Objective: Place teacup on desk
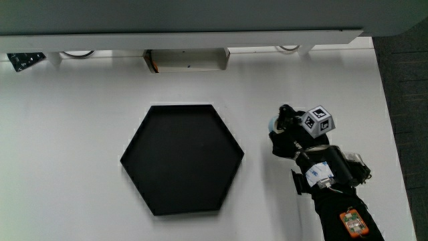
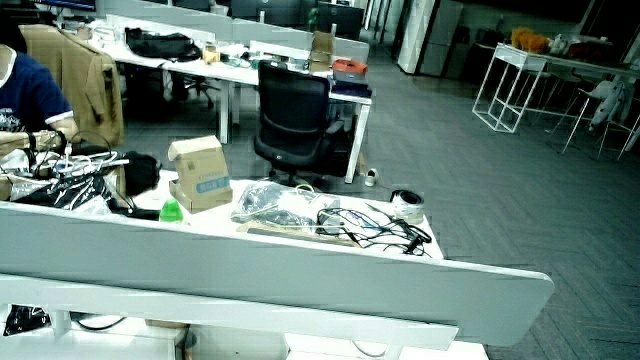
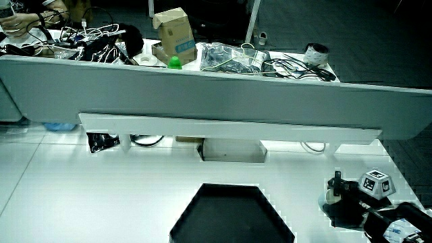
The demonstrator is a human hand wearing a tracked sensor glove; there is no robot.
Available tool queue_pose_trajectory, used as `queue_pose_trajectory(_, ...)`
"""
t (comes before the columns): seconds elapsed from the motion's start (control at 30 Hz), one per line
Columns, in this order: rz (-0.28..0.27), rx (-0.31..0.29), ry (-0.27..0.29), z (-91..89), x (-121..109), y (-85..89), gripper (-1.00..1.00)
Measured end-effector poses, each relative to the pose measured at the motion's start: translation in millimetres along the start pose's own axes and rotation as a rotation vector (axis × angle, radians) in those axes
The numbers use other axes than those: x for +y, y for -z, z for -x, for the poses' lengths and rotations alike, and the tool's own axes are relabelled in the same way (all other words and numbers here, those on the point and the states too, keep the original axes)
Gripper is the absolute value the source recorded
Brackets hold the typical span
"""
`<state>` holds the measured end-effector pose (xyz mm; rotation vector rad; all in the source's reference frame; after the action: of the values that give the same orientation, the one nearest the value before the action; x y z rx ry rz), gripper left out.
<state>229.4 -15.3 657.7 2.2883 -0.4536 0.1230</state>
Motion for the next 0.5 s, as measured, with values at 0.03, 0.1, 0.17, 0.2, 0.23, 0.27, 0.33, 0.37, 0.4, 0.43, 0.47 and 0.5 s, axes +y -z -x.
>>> queue_pose_trajectory(0.03,0.013,0.005,0.013,-3.6,1.9,5.3,0.00)
queue_pose_trajectory(0.1,0.037,0.027,0.028,-6.9,3.3,13.8,0.00)
queue_pose_trajectory(0.17,0.084,0.050,0.044,-9.0,6.9,25.0,0.00)
queue_pose_trajectory(0.2,0.132,0.074,0.047,-10.5,9.8,31.7,0.00)
queue_pose_trajectory(0.23,0.056,0.024,0.075,-10.9,8.1,35.0,0.00)
queue_pose_trajectory(0.27,0.068,0.038,0.081,-10.0,6.9,37.8,0.00)
queue_pose_trajectory(0.33,0.093,0.039,0.104,-10.9,8.1,47.2,0.00)
queue_pose_trajectory(0.37,0.118,0.039,0.116,-11.5,8.6,51.5,0.00)
queue_pose_trajectory(0.4,0.114,0.048,0.114,-8.3,5.2,48.8,0.00)
queue_pose_trajectory(0.43,0.123,0.043,0.117,-9.1,6.0,51.3,0.00)
queue_pose_trajectory(0.47,0.130,0.044,0.124,-12.2,8.7,56.1,0.00)
queue_pose_trajectory(0.5,0.136,0.046,0.122,-13.3,9.1,58.0,0.00)
